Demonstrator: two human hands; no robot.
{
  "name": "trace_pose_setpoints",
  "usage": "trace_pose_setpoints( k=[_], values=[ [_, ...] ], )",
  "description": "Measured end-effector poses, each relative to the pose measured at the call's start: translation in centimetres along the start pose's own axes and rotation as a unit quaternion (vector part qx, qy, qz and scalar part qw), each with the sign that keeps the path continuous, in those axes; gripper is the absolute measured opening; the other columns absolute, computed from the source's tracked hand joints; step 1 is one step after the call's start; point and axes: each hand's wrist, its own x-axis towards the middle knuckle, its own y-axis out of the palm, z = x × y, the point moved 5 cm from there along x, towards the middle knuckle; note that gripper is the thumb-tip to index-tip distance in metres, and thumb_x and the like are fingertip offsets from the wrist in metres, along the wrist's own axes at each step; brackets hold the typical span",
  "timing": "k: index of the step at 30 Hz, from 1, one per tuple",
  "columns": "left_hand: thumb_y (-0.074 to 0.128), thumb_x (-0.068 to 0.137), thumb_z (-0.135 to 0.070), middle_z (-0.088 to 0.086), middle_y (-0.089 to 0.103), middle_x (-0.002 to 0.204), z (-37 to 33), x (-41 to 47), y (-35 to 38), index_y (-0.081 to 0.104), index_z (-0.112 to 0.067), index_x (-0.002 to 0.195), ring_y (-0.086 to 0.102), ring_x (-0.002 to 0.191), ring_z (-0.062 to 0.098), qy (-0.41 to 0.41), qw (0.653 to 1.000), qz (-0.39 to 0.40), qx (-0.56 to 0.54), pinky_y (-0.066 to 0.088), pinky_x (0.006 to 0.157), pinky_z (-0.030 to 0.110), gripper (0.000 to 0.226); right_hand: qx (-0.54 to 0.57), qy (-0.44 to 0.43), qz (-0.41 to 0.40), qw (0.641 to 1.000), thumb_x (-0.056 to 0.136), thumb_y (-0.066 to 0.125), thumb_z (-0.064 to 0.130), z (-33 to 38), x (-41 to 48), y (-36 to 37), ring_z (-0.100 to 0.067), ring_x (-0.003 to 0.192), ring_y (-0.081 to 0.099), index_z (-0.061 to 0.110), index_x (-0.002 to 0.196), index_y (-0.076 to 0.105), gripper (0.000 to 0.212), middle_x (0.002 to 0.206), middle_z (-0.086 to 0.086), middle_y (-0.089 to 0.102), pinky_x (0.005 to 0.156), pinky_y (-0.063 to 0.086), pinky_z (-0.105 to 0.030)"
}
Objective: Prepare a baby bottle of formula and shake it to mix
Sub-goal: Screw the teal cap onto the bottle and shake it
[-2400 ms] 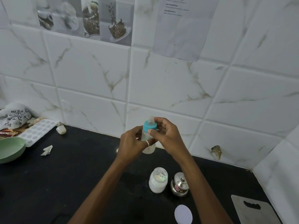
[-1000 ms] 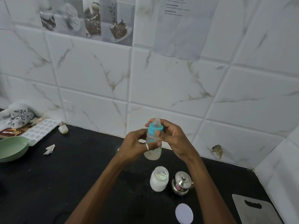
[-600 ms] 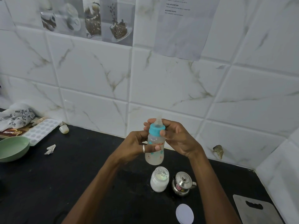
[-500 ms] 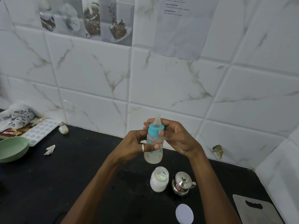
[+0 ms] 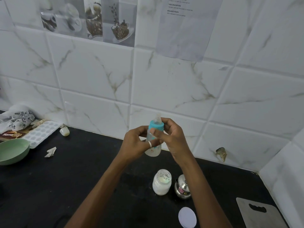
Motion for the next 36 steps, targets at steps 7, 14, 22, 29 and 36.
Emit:
trace_pose_setpoints(
  k=[7,14,22,29,36],
  values=[
    [0.084,0.075,-0.031,-0.015,0.072,0.1,0.1,0.0,-0.1,0.068,-0.019,0.121,0.068,0.093,-0.001,0.016,0.998,-0.033,0.057,0.056,0.076,0.015,0.05,-0.017,-0.003,-0.049,0.999,0.079,0.085,0.036,-0.9,-0.4,0.8,-0.012,0.122,0.06,0.03,0.126,0.053,0.057,0.128,0.009,0.062,0.098,0.056,-0.03],
    [0.084,0.073,-0.046,-0.015,0.073,0.1,0.2,-0.1,-0.3,0.069,-0.023,0.119,0.068,0.095,0.002,0.006,0.998,-0.038,0.045,0.057,0.083,0.024,0.054,0.05,-0.005,-0.024,0.998,0.1,0.059,0.005,0.1,-0.6,0.5,-0.002,0.111,0.068,0.021,0.128,0.058,0.032,0.123,0.01,0.069,0.083,0.056,-0.018],
    [0.083,0.076,-0.029,-0.016,0.071,0.098,0.3,-0.2,-0.2,0.068,-0.02,0.121,0.066,0.093,-0.004,0.016,0.997,-0.037,0.071,0.054,0.073,0.012,0.049,-0.016,-0.023,-0.107,0.994,0.085,0.083,0.029,-1.0,-1.1,1.3,-0.007,0.115,0.063,0.034,0.117,0.056,0.042,0.121,0.011,0.065,0.088,0.058,-0.024],
    [0.084,0.072,-0.051,-0.014,0.074,0.104,0.5,-0.1,-0.4,0.069,-0.023,0.119,0.069,0.097,0.004,0.003,0.998,-0.023,0.061,0.058,0.087,0.031,0.057,0.046,0.001,0.002,0.999,0.099,0.06,0.004,0.5,-0.4,0.2,-0.012,0.121,0.065,0.017,0.133,0.057,0.036,0.133,0.001,0.067,0.091,0.056,-0.021],
    [0.084,0.075,-0.033,-0.022,0.069,0.098,0.0,-0.3,-0.4,0.068,-0.02,0.119,0.066,0.092,-0.003,0.017,0.997,-0.022,0.072,0.055,0.075,0.014,0.049,-0.045,0.003,-0.054,0.998,0.088,0.079,0.034,-0.6,-0.7,1.1,-0.014,0.122,0.061,0.028,0.131,0.054,0.05,0.13,0.011,0.061,0.097,0.057,-0.028]
  ],
)
